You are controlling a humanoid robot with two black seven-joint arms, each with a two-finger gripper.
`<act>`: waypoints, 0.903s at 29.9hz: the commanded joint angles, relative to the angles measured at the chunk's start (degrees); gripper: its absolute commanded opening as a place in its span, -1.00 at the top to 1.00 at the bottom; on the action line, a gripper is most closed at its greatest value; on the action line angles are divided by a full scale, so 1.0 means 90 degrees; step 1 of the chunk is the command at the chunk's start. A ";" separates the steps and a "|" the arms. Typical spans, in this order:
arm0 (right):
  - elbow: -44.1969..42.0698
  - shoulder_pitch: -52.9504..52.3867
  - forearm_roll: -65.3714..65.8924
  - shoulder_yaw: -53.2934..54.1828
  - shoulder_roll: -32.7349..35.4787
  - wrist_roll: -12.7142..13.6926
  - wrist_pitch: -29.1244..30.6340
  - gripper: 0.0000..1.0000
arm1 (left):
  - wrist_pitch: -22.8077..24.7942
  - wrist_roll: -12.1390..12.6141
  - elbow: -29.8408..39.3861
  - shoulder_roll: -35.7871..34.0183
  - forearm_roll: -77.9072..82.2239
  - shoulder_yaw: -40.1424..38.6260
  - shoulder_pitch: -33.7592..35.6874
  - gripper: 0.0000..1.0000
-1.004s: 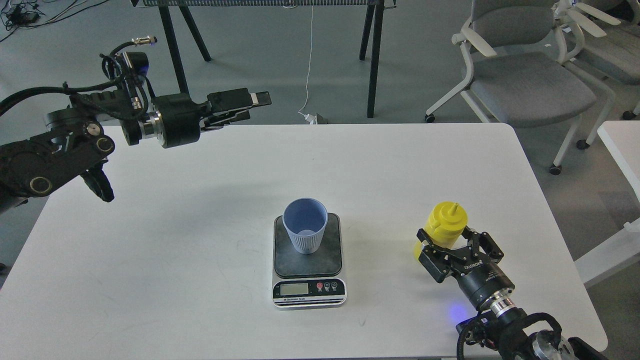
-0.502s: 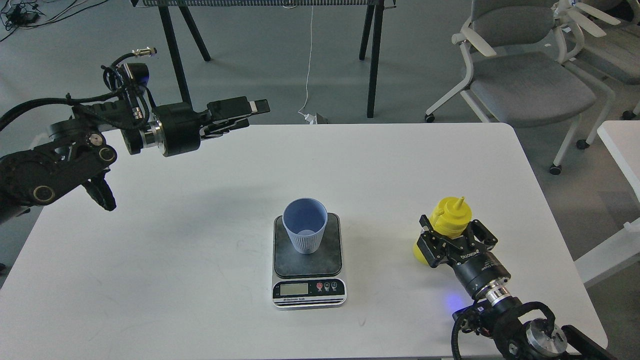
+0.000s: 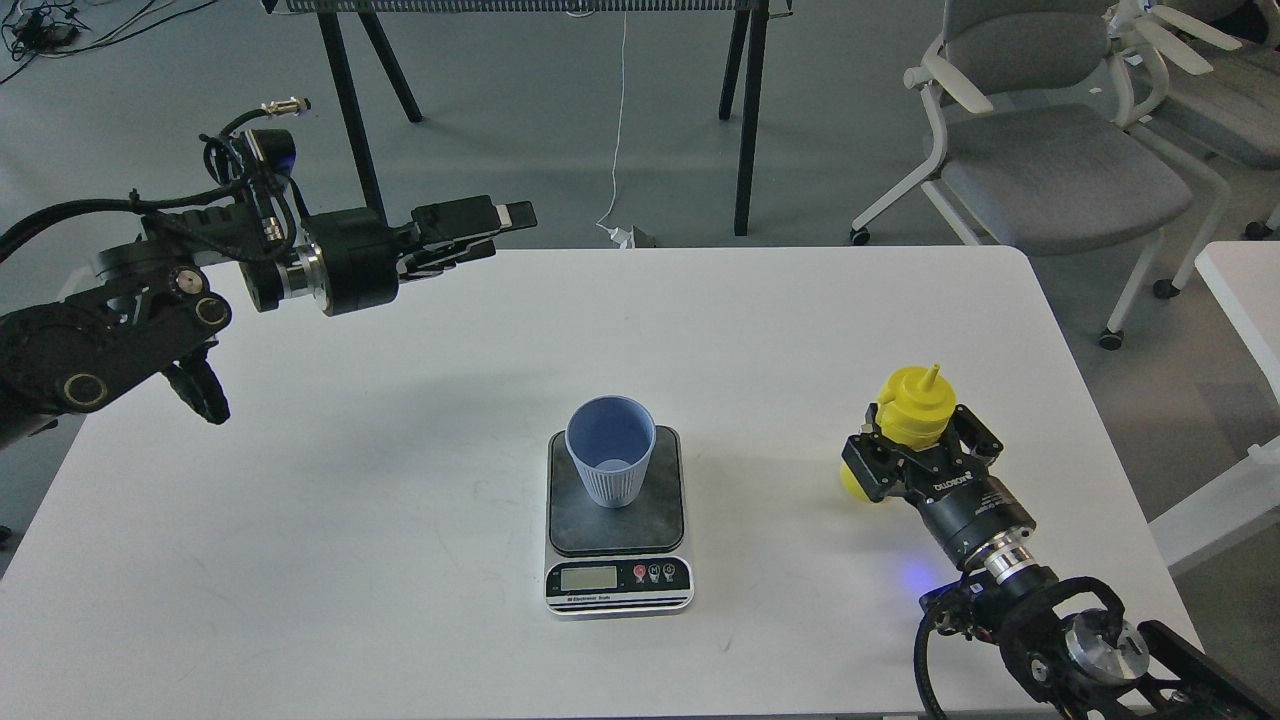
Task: Pour seasoning into cup on scale with both arms
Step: 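Close the right gripper on the yellow bottle and lift, then invert the yellow bottle with the right gripper above the cup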
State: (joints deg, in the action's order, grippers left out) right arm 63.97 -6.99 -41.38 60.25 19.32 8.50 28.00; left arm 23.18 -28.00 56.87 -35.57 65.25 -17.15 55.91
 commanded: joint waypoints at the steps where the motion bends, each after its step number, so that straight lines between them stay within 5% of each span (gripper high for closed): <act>1: 0.0099 -0.0773 0.0027 0.0239 0.0878 0.0003 0.0000 0.96 | -0.0007 0.0000 0.0000 -0.0003 -0.0004 -0.0008 -0.0002 -0.94; 5: 0.0012 -0.1945 0.0815 0.0200 0.1641 -0.0007 -0.0025 0.96 | -0.0075 0.0000 0.0000 -0.0003 -0.0014 -0.0008 -0.0002 -0.94; 11: -0.0018 -0.3498 0.3247 -0.0229 0.1848 -0.0017 -0.1507 0.96 | -0.0134 0.0000 0.0009 0.0007 -0.0014 -0.0008 -0.0060 -0.94; 21: -0.0018 -0.6086 0.4908 -0.3332 0.1701 -0.0027 -0.2866 0.97 | -0.0144 0.0000 0.0009 -0.0003 -0.0014 -0.0047 -0.0099 -0.94; 27: -0.0028 -0.7181 0.6013 -0.5159 0.0960 0.0022 -0.3306 0.96 | -0.0270 0.0000 0.0000 0.0017 -0.0033 -0.0047 -0.0109 -0.94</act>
State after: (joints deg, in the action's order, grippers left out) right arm 63.75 -67.77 8.83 20.86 30.97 8.45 -0.24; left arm 21.58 -28.00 56.95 -35.54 65.00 -17.58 55.01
